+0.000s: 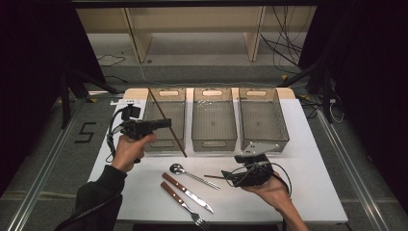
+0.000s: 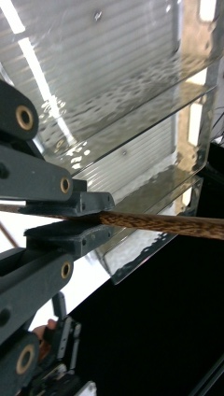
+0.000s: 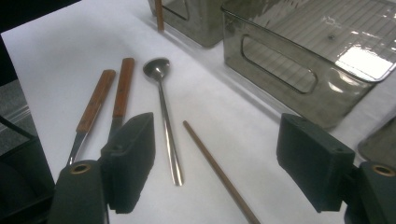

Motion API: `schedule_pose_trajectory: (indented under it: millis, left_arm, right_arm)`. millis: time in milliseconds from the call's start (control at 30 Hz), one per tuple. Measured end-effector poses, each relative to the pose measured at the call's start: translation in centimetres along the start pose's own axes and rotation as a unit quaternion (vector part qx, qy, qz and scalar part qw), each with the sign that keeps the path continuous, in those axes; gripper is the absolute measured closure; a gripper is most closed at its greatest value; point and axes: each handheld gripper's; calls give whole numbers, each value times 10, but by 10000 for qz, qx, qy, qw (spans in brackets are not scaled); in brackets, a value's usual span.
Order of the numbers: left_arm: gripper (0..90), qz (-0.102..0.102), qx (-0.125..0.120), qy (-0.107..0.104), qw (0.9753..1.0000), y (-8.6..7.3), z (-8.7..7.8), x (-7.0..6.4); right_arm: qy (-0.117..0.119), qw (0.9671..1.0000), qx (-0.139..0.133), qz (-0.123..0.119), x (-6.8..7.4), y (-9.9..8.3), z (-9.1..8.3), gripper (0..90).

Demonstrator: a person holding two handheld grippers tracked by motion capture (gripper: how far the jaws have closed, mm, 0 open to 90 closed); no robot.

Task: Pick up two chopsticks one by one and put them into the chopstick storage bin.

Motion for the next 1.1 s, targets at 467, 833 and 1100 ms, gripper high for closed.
schedule_pose_trajectory:
  millis: [467,833,1100]
  left_arm:
    - [839,4,-63,532,9986,42,-5,19]
    - [840,-40,147,942,9954,52,14,39]
    - [838,-98,345,1025,9941,47,32,46]
  right_arm:
    - [-86,9999,23,96,-5,-12,-4,261]
    - [-78,9999,46,144,-6,-14,-4,234]
    - [-82,9998,-14,173,-7,-15,-5,223]
Point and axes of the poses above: each handheld gripper's, and its own axes: z roughly forward along the jaws, y roughly out of its top, x roughly to its left, and after that the axes turned 10 degrees about -y, right-handed
